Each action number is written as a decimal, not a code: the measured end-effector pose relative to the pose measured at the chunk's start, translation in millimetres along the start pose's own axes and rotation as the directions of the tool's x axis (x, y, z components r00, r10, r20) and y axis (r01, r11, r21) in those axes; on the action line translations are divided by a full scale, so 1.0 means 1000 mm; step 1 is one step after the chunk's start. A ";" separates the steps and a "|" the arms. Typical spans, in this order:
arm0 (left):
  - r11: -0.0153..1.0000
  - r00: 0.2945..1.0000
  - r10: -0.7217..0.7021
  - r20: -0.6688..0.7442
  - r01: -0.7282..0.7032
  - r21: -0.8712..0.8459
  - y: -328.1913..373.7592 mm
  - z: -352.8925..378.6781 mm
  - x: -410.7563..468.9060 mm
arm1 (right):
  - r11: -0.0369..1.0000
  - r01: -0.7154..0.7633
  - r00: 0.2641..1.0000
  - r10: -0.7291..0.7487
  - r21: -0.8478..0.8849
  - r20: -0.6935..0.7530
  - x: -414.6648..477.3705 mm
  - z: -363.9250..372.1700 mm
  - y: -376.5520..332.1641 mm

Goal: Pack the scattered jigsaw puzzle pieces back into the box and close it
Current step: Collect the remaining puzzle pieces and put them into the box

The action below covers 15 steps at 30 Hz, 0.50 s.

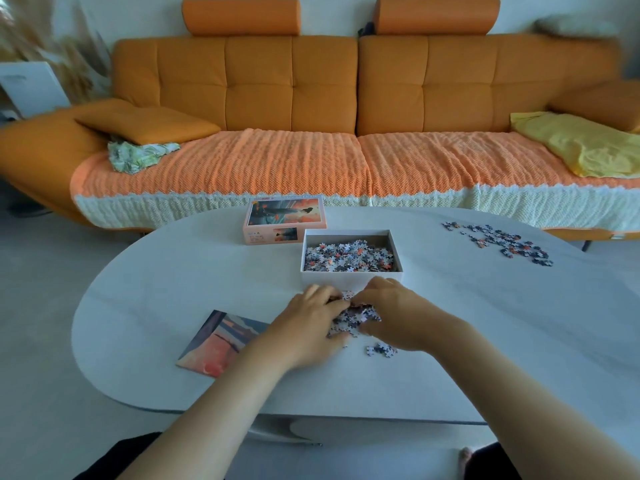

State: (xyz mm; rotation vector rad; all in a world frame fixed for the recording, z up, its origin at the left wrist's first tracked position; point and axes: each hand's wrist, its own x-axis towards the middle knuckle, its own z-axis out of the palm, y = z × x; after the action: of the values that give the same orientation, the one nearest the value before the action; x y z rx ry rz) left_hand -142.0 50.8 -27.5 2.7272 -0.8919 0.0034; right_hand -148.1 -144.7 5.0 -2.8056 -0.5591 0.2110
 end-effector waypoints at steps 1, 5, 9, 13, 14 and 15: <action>0.998 1.000 0.003 -0.027 -0.004 -0.059 0.001 -0.001 -0.001 | 1.000 0.000 1.000 0.000 0.017 -0.010 0.000 -0.001 -0.001; 0.994 0.996 0.011 -0.092 -0.020 -0.103 -0.003 -0.015 -0.004 | 0.998 -0.036 0.999 0.037 0.058 -0.012 -0.005 -0.012 0.004; 0.998 0.999 -0.030 0.037 0.028 0.059 -0.014 -0.014 -0.006 | 0.994 -0.113 0.991 0.113 -0.006 0.066 -0.008 -0.011 0.005; 1.000 1.000 -0.025 -0.008 0.025 -0.006 -0.008 -0.004 0.000 | 0.991 -0.134 0.991 0.134 0.004 0.025 -0.001 0.001 -0.004; 0.999 0.999 -0.019 -0.041 0.017 -0.041 -0.006 -0.003 0.003 | 0.989 -0.143 0.990 0.142 0.032 0.023 0.002 0.002 -0.006; 0.997 0.998 -0.021 -0.063 0.017 -0.073 -0.006 -0.003 0.006 | 0.988 -0.144 0.989 0.143 0.058 0.020 0.004 0.002 -0.008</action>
State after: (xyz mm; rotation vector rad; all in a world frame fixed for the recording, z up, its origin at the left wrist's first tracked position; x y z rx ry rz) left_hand -134.0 52.6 -25.9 2.6532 -0.8319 0.0535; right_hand -148.0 -135.6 4.9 -2.7903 -0.3476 0.2739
